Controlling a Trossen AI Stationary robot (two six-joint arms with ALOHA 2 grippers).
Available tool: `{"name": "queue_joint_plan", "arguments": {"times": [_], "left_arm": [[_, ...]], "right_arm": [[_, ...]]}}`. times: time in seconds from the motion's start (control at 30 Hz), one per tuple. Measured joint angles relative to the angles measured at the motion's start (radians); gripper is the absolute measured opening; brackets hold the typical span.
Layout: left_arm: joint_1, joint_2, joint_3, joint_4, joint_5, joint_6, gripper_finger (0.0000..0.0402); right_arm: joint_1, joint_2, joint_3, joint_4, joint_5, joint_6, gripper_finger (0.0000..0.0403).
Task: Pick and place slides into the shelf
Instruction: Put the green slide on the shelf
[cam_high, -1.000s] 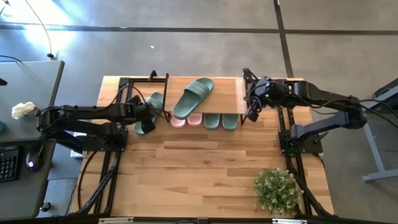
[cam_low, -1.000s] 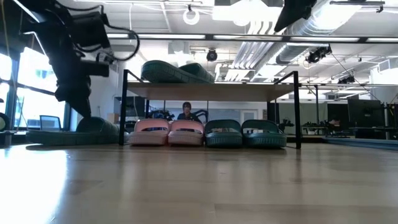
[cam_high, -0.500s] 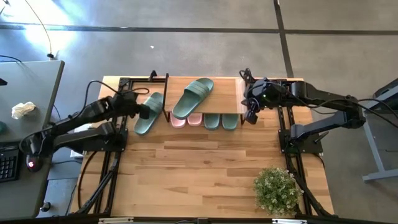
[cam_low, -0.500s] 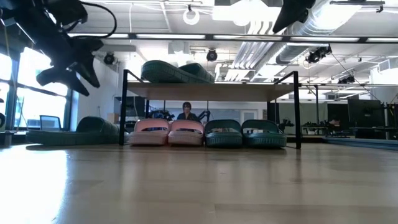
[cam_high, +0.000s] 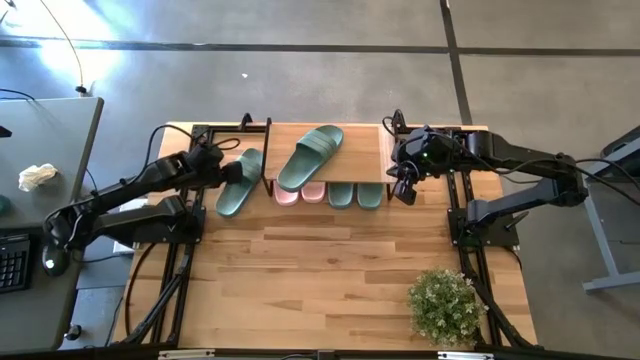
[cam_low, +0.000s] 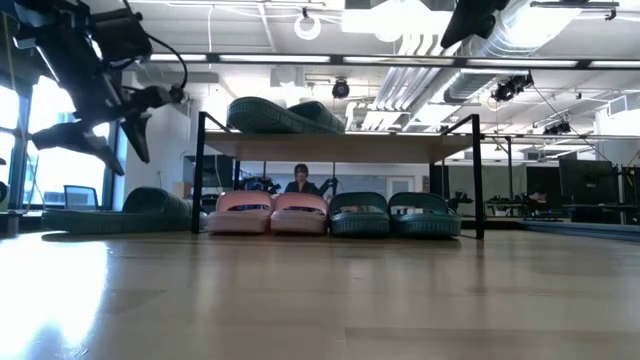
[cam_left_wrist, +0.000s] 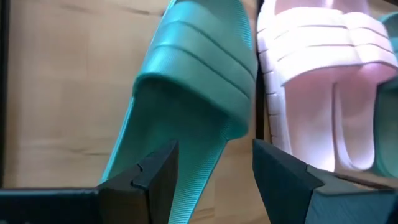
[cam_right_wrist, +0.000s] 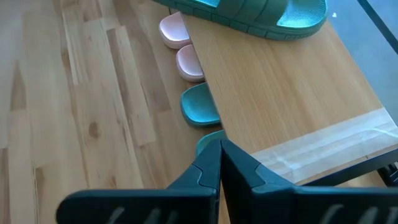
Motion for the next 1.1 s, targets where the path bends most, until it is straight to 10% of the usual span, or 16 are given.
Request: {"name": "queue_joint_plan", "arguments": {"times": [1.1], "left_arm": [[0.0, 0.308, 0.001, 0.248, -0.095, -0.256, 0.0189]], "right_arm": [[0.0, 0.0, 0.0, -0.01, 0.0, -0.003, 0.0]]}}
